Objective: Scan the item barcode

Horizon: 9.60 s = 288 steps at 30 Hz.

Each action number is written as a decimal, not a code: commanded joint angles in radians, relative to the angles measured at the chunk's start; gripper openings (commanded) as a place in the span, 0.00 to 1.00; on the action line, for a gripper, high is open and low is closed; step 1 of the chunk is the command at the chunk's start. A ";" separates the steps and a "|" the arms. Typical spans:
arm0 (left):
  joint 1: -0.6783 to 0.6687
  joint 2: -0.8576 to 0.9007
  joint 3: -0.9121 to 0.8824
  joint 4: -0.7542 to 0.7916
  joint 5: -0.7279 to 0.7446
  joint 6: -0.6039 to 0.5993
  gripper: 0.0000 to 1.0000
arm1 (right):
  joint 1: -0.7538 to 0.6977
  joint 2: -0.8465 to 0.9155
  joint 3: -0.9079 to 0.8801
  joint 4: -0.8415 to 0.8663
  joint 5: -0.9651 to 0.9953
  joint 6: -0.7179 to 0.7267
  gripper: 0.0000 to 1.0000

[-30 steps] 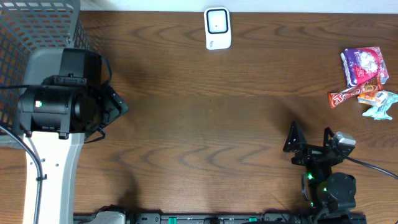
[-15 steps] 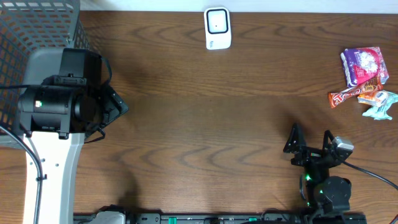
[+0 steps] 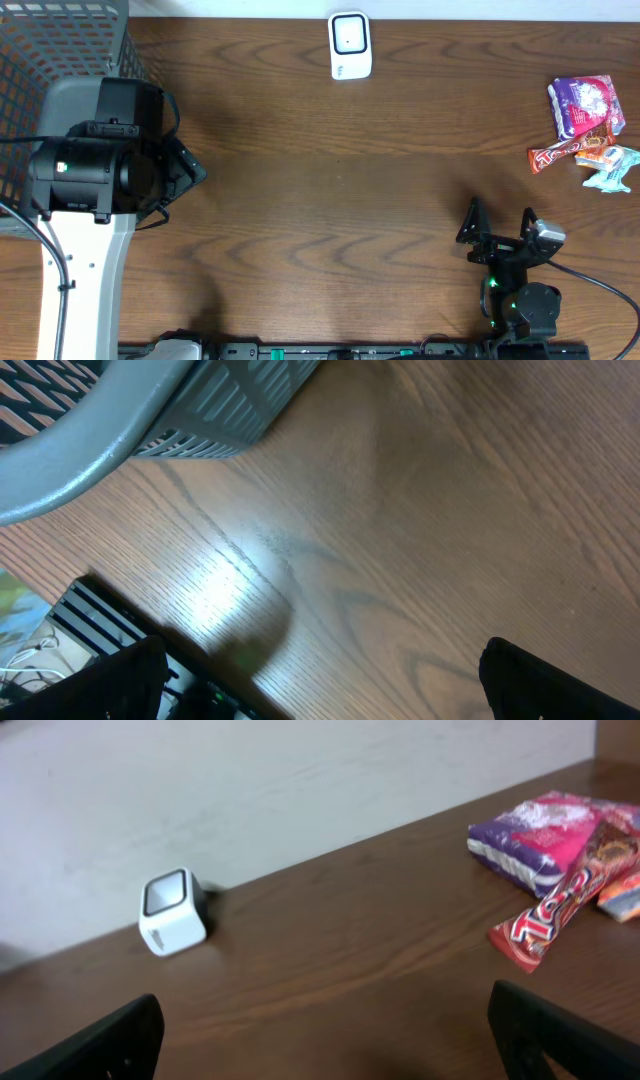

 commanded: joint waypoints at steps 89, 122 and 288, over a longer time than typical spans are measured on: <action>0.005 -0.011 0.002 -0.006 -0.013 -0.009 0.99 | -0.079 -0.007 -0.005 -0.011 -0.131 -0.223 0.99; 0.005 -0.011 0.002 -0.006 -0.013 -0.009 0.99 | -0.079 -0.007 -0.005 -0.011 -0.131 -0.223 0.99; 0.038 -1.322 -1.627 1.459 0.303 0.733 0.98 | -0.079 -0.007 -0.005 -0.011 -0.131 -0.223 0.99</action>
